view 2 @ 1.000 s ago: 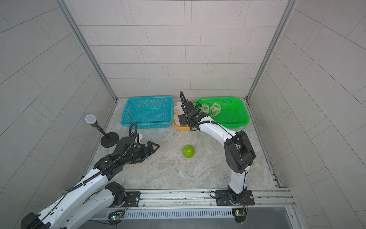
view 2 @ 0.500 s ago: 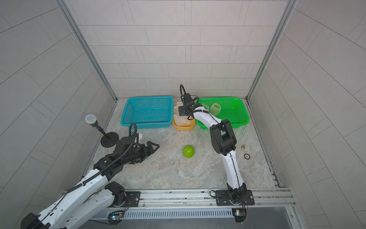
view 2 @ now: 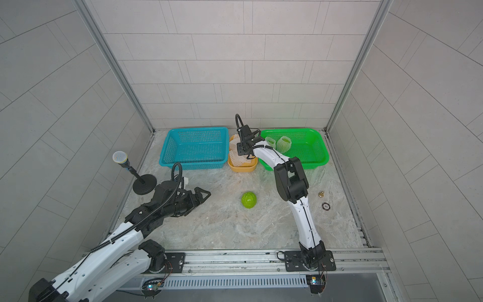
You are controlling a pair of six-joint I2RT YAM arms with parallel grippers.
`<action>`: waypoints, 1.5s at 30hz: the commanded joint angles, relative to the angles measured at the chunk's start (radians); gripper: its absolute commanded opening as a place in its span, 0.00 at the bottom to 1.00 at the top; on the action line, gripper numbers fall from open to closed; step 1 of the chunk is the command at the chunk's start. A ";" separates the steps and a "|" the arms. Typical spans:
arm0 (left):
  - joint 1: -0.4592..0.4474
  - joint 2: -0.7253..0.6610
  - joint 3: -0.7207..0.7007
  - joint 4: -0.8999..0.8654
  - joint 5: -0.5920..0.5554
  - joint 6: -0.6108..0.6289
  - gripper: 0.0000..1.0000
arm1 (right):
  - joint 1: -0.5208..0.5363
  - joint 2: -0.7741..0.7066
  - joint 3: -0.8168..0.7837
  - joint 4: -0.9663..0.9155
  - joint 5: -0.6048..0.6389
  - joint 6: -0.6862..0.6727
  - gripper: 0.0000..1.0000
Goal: Sleeve custard apples in foam nets
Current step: Pick up the foam net from the storage box.
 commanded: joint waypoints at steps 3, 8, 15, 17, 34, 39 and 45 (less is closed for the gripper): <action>0.005 -0.003 -0.012 0.025 0.003 -0.007 0.93 | 0.003 -0.020 -0.037 -0.016 0.002 -0.013 0.34; 0.005 -0.003 -0.023 0.036 0.006 -0.019 0.93 | 0.005 -0.051 -0.051 -0.031 -0.006 -0.024 0.22; 0.005 -0.011 -0.017 0.035 0.001 -0.016 0.93 | 0.015 -0.171 -0.126 -0.022 0.006 -0.041 0.11; 0.005 -0.010 -0.011 0.036 0.001 -0.015 0.93 | 0.021 -0.219 -0.165 -0.004 0.007 -0.042 0.10; 0.007 -0.015 0.078 0.033 -0.016 0.055 0.93 | 0.029 -0.586 -0.472 0.095 -0.108 -0.007 0.07; 0.011 -0.043 0.088 0.117 -0.008 0.060 0.94 | 0.029 -0.769 -0.617 0.167 -0.215 0.044 0.08; 0.024 -0.083 0.103 0.242 0.006 0.058 0.94 | 0.025 -1.022 -0.824 0.275 -0.339 0.129 0.09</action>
